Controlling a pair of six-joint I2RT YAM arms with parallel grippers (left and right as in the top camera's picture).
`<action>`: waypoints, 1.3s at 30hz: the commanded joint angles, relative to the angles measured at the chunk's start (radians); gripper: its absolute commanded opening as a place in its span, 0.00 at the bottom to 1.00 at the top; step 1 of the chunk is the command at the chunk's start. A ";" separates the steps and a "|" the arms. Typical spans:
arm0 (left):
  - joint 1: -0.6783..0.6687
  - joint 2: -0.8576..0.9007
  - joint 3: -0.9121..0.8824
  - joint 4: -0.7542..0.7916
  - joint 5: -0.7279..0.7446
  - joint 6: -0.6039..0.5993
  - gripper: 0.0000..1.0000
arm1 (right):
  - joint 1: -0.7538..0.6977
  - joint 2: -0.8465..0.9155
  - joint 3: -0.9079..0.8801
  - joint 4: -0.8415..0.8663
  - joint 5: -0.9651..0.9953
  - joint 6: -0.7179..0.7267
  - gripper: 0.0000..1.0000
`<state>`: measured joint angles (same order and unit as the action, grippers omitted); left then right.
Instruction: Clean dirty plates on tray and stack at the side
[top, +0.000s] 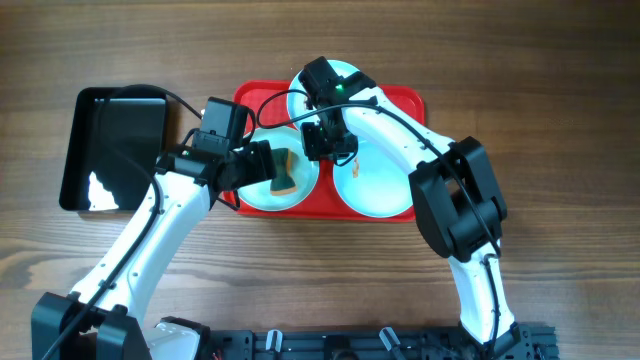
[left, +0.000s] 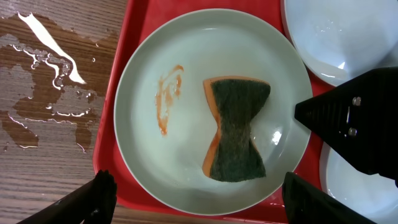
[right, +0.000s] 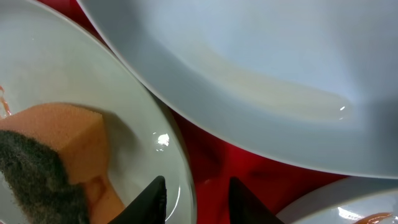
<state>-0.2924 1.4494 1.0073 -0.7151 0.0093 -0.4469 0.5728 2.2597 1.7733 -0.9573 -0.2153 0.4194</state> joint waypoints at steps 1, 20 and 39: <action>0.005 0.006 0.001 0.001 0.008 -0.009 0.82 | 0.004 0.029 -0.009 0.003 0.017 -0.012 0.22; -0.069 0.207 -0.027 0.204 0.062 -0.009 0.74 | 0.004 0.040 -0.009 -0.017 -0.021 0.035 0.04; -0.072 0.350 -0.026 0.340 0.121 -0.002 0.21 | 0.004 0.040 -0.009 -0.027 -0.021 0.026 0.04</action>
<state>-0.3603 1.7836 0.9894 -0.3866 0.1207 -0.4572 0.5728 2.2757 1.7733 -0.9802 -0.2279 0.4423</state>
